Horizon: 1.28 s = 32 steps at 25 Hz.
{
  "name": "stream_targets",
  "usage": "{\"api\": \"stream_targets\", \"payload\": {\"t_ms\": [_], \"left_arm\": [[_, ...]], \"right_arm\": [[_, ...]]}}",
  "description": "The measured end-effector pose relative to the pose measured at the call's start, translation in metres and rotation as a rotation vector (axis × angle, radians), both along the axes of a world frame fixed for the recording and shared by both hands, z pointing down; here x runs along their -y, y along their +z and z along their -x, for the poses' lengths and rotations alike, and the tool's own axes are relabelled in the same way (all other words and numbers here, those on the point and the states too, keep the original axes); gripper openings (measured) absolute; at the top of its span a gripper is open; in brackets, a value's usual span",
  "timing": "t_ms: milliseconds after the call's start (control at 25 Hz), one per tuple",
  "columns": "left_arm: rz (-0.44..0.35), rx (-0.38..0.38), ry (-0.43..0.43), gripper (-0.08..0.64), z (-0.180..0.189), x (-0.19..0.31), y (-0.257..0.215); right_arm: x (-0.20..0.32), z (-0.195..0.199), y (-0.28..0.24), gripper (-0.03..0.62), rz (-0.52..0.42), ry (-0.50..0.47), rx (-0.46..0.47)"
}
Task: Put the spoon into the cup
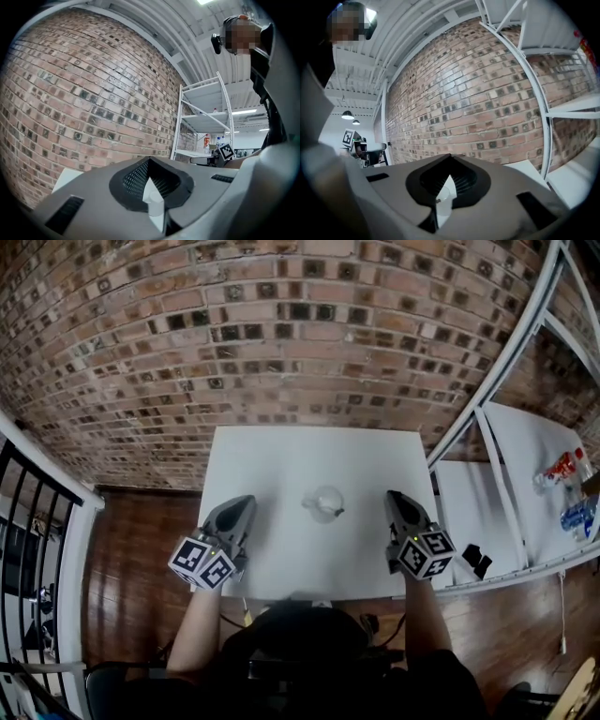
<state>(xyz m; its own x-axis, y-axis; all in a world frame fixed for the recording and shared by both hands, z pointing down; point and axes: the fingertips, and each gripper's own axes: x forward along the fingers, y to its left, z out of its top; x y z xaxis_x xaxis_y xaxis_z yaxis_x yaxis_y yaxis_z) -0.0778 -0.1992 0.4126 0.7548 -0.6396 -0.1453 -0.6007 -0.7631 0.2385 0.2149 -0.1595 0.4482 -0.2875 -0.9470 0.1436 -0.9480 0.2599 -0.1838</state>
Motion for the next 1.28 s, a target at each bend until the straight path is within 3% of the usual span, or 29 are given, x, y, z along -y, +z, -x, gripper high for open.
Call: {"api": "stream_targets", "payload": {"t_ms": [240, 480, 1280], "left_arm": [[0.021, -0.021, -0.044, 0.003, 0.022, -0.011, 0.007], [0.044, -0.032, -0.084, 0.003, 0.039, -0.013, 0.014], [0.056, -0.044, -0.108, 0.003, 0.042, -0.020, 0.020]], "right_arm": [[-0.028, -0.007, -0.010, 0.002, -0.059, 0.046, -0.037], [-0.033, -0.003, 0.008, 0.002, -0.020, 0.065, -0.156], [-0.022, 0.010, 0.017, 0.002, -0.013, 0.037, -0.090]]}}
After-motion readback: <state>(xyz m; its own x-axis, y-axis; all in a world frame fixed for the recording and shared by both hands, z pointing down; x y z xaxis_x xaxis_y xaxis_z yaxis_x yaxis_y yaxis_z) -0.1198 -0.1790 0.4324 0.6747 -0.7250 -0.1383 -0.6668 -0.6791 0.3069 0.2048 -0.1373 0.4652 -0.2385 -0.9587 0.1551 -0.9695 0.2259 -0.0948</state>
